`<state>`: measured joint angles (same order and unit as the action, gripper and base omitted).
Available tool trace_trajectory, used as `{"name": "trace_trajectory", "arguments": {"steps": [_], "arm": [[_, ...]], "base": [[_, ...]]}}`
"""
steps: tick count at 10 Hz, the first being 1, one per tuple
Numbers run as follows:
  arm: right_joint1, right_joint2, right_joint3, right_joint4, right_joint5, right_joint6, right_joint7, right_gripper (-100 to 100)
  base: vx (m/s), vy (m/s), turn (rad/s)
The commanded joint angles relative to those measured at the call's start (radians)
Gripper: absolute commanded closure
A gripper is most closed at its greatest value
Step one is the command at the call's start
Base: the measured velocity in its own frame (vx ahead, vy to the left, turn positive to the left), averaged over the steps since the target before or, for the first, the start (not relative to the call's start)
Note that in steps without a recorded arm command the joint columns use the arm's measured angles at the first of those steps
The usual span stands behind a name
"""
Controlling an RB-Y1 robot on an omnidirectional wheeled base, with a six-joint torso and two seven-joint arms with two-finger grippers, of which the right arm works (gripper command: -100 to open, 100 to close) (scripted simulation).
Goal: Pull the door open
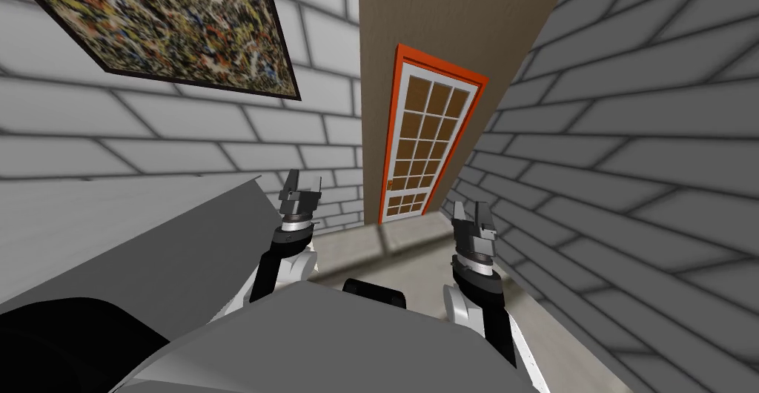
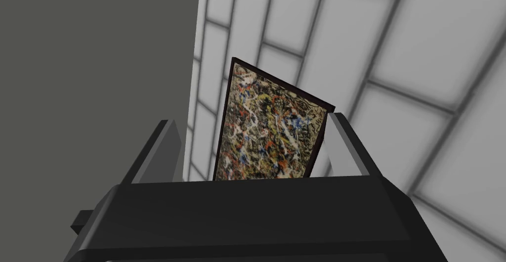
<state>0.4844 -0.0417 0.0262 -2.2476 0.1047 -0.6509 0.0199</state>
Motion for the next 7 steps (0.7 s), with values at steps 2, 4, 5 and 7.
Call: {"name": "trace_trajectory", "arguments": {"steps": [2, 4, 5, 7], "arm": [[-0.008, -0.006, -0.004, 0.038, -0.002, -0.002, 0.051, -100], [-0.013, -0.012, -0.009, 0.074, -0.004, -0.007, 0.096, -100], [-0.016, -0.014, -0.011, 0.093, -0.006, -0.01, 0.119, -100], [-0.022, -0.019, -0.017, 0.131, -0.008, -0.015, 0.166, -100]], "base": [[0.074, -0.002, 0.077], [0.072, -0.002, 0.104], [0.082, -0.007, 0.097], [0.097, -0.002, 0.099]]}}
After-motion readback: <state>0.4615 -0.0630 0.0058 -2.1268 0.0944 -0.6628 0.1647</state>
